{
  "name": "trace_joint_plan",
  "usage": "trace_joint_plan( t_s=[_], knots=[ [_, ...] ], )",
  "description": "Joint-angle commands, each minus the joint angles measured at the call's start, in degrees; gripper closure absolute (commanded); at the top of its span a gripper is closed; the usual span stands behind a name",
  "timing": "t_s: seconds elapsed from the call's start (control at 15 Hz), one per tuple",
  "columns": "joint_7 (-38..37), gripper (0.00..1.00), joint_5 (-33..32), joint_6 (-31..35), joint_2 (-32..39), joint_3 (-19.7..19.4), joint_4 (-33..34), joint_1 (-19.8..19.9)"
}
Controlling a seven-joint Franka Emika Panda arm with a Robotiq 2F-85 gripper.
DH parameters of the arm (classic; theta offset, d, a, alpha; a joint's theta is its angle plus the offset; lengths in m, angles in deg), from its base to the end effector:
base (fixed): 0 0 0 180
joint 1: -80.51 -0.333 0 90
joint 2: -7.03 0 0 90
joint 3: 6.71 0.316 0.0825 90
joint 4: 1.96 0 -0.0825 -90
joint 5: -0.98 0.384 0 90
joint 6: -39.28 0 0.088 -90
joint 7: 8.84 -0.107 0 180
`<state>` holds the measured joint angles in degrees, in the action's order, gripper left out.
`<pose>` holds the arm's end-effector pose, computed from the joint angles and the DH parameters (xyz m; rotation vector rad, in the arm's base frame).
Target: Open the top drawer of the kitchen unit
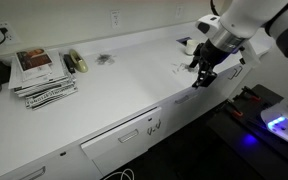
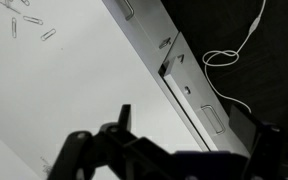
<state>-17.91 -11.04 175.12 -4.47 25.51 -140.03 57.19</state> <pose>0.2730 0.3968 0.3907 2.6349 1.3562 0.3634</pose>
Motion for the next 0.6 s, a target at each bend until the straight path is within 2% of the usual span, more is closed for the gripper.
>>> trace_joint_plan(
  t_s=[0.0,0.27,0.53],
  knots=[
    [0.1,0.0,-0.12,-0.16,0.17,-0.75,0.25,-0.7],
    [0.73,0.0,-0.6,0.81,1.44,-0.68,0.72,-0.68],
    [-2.47,0.0,-7.56,-0.48,8.19,4.33,4.41,-2.37]
  ],
)
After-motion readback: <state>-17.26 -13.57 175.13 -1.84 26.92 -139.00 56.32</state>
